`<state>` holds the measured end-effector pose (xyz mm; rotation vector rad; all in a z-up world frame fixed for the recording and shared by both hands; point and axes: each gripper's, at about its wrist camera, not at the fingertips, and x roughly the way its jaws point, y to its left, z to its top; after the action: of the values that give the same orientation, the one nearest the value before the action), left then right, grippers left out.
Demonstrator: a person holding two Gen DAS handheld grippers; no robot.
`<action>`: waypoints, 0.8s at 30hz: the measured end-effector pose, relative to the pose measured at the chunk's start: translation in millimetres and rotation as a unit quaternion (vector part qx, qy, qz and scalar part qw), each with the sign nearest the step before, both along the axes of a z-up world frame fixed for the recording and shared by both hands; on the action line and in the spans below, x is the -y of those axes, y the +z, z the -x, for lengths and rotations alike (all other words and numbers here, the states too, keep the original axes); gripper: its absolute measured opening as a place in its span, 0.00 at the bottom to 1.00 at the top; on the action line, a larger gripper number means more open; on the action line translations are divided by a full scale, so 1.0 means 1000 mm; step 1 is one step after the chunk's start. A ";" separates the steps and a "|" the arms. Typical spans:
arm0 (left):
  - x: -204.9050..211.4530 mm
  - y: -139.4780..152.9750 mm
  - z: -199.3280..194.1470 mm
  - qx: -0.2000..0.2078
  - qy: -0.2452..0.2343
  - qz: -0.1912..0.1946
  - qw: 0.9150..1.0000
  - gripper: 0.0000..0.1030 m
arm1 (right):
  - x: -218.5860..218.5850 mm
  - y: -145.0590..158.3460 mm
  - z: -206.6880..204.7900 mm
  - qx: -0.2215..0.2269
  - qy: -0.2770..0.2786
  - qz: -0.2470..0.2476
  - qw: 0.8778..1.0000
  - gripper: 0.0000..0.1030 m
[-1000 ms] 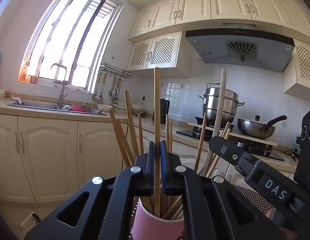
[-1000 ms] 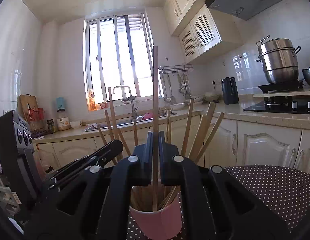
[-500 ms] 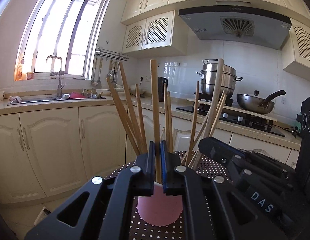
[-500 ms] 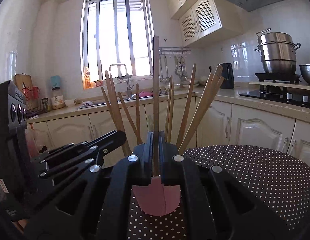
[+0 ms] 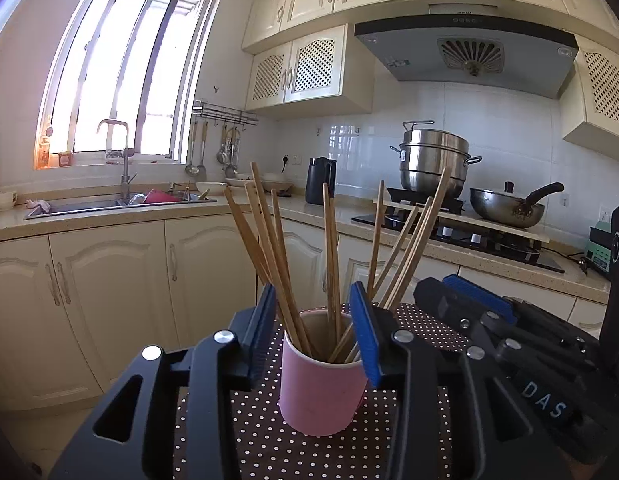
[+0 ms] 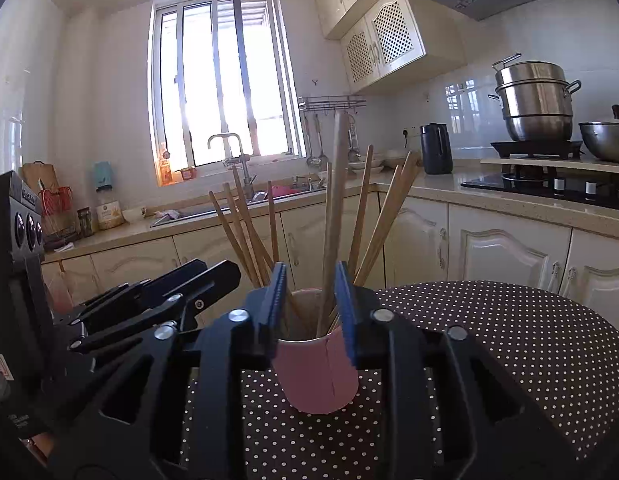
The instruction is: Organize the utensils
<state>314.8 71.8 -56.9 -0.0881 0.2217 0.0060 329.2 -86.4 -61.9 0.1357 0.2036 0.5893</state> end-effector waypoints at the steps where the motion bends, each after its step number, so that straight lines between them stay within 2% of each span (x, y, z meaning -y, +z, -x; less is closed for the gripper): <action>1: 0.000 0.003 0.003 0.002 0.000 0.001 1.000 0.42 | 0.004 0.003 0.004 0.003 -0.002 -0.004 1.000 0.42; 2: 0.000 0.006 0.007 0.002 0.000 0.000 1.000 0.48 | 0.006 0.006 0.008 0.004 -0.003 -0.006 1.000 0.42; 6: 0.007 0.019 0.027 0.016 0.003 -0.015 1.000 0.56 | 0.015 0.018 0.026 0.011 -0.011 -0.008 1.000 0.44; 15: 0.027 0.050 0.082 0.041 0.001 -0.029 0.999 0.65 | 0.041 0.046 0.084 0.032 -0.056 -0.002 0.998 0.52; 19: 0.035 0.063 0.110 0.049 -0.002 -0.037 0.998 0.70 | 0.052 0.055 0.119 0.045 -0.078 0.017 0.996 0.61; 24: 0.046 0.074 0.150 0.063 -0.006 -0.043 0.997 0.72 | 0.056 0.062 0.161 0.069 -0.097 0.043 0.992 0.66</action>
<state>164.5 25.3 17.5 -0.0020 0.0964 -0.0027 168.3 -142.3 0.3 0.0298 0.0801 0.3942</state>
